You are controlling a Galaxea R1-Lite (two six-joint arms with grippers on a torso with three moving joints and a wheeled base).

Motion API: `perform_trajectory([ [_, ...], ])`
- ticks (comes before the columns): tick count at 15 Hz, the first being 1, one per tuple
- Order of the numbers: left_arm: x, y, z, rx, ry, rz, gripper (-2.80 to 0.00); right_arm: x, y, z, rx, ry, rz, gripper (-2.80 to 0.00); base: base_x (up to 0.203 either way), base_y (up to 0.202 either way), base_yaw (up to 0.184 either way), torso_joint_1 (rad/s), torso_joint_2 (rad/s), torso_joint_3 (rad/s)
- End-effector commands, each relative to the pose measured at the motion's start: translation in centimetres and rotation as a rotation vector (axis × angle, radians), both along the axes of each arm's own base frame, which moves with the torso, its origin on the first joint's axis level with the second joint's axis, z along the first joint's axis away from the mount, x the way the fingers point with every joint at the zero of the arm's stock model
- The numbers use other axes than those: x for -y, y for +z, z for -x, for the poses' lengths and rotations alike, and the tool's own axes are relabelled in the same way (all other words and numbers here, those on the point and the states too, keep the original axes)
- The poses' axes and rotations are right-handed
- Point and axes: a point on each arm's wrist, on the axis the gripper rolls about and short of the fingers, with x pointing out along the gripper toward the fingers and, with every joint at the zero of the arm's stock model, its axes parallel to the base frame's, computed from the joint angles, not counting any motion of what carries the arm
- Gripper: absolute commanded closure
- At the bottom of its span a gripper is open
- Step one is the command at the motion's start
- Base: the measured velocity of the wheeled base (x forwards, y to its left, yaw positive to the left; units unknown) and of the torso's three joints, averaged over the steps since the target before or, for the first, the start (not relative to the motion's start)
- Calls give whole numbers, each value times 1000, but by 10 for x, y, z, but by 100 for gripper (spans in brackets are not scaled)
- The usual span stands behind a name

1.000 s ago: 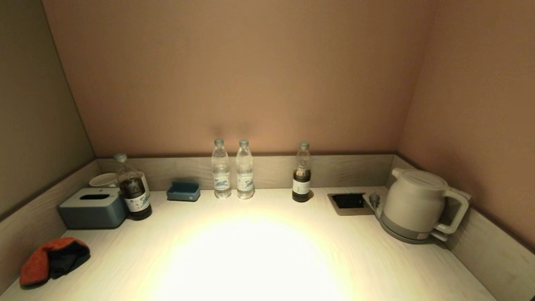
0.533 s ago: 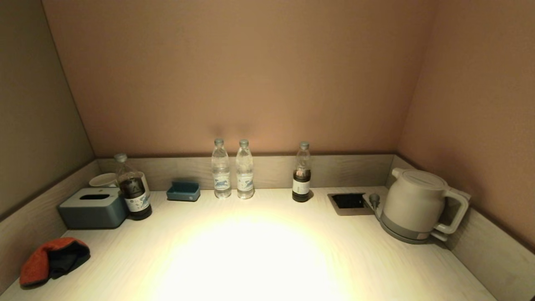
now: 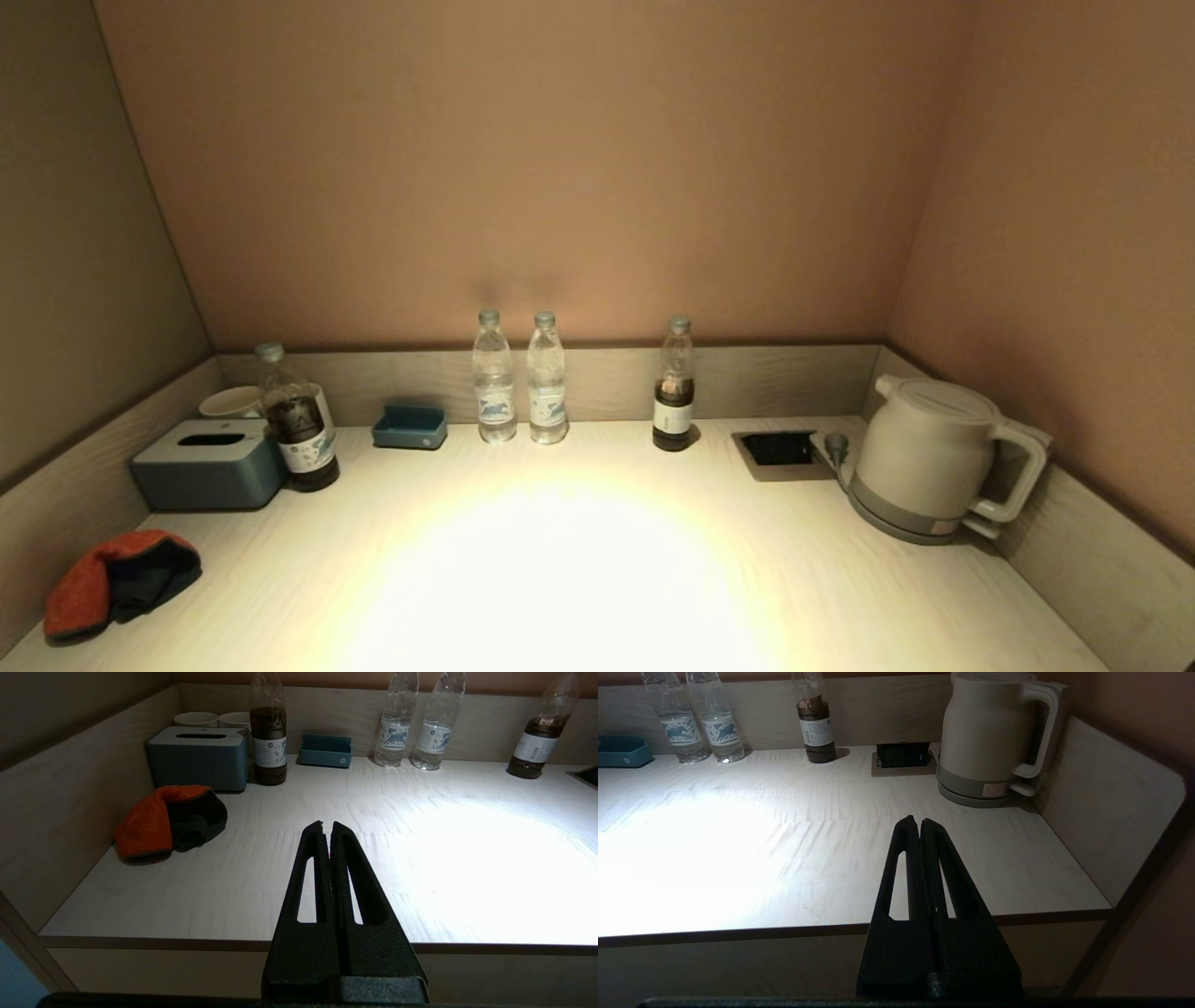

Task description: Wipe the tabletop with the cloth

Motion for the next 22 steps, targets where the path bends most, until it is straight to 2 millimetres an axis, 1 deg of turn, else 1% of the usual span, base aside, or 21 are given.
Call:
perform_trajectory([
  [1,0,-1,0,-14,2,0,0,0,0,0,-1,-1,0,0,0,0,0,0,0,0],
  [22,0,-1,0,-12,1,0,0,0,0,0,-1,-1,0,0,0,0,0,0,0,0],
])
